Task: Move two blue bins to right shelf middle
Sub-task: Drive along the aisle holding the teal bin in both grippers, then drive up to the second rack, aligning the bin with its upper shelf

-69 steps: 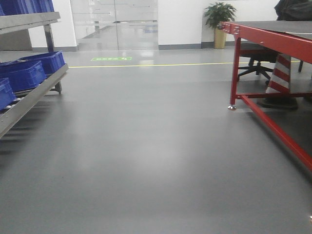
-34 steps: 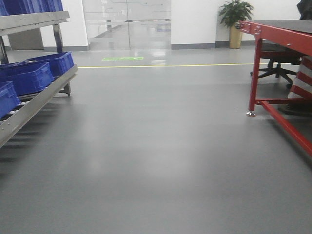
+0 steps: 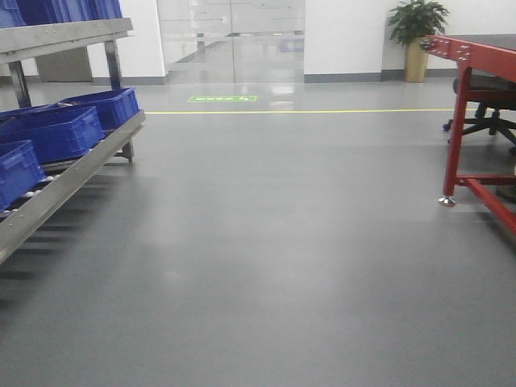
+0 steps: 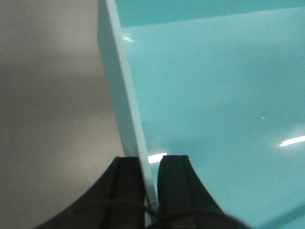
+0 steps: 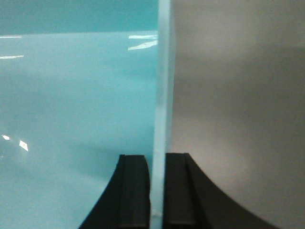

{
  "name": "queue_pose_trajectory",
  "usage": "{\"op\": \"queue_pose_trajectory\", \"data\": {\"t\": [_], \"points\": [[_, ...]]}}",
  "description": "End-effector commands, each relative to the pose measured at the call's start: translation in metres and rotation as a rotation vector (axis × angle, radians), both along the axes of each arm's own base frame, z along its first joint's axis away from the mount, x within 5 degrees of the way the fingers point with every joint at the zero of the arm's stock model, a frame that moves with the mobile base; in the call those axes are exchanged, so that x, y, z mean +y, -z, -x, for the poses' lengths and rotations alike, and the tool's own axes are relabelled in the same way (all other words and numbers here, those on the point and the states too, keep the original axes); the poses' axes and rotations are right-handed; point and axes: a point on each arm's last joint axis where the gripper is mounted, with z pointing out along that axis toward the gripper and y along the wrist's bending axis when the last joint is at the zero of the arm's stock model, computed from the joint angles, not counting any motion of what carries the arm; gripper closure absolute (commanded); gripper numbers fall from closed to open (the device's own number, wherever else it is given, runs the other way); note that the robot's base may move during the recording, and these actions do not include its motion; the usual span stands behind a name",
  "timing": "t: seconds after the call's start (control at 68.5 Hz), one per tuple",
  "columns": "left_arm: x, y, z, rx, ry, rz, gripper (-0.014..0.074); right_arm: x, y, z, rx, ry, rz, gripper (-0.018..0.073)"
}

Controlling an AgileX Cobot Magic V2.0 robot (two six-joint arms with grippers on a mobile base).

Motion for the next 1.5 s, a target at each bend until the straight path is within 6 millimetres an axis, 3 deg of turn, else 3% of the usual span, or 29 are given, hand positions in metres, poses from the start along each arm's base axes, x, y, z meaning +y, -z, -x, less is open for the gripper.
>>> {"op": "queue_pose_trajectory", "data": {"t": [0.0,0.715,1.489], "points": [[0.005,-0.012,0.002,-0.094,-0.013,-0.001,0.0708,-0.007,-0.01,0.002,-0.074,0.028,0.005,0.0713],[0.001,-0.048,-0.007,-0.469,-0.027,0.193,0.0708,-0.007,-0.01,0.002,-0.074,0.028,0.005,0.0713],[0.001,-0.048,-0.007,-0.469,-0.027,0.193,0.0708,-0.007,-0.01,0.002,-0.074,0.028,0.005,0.0713]]}}
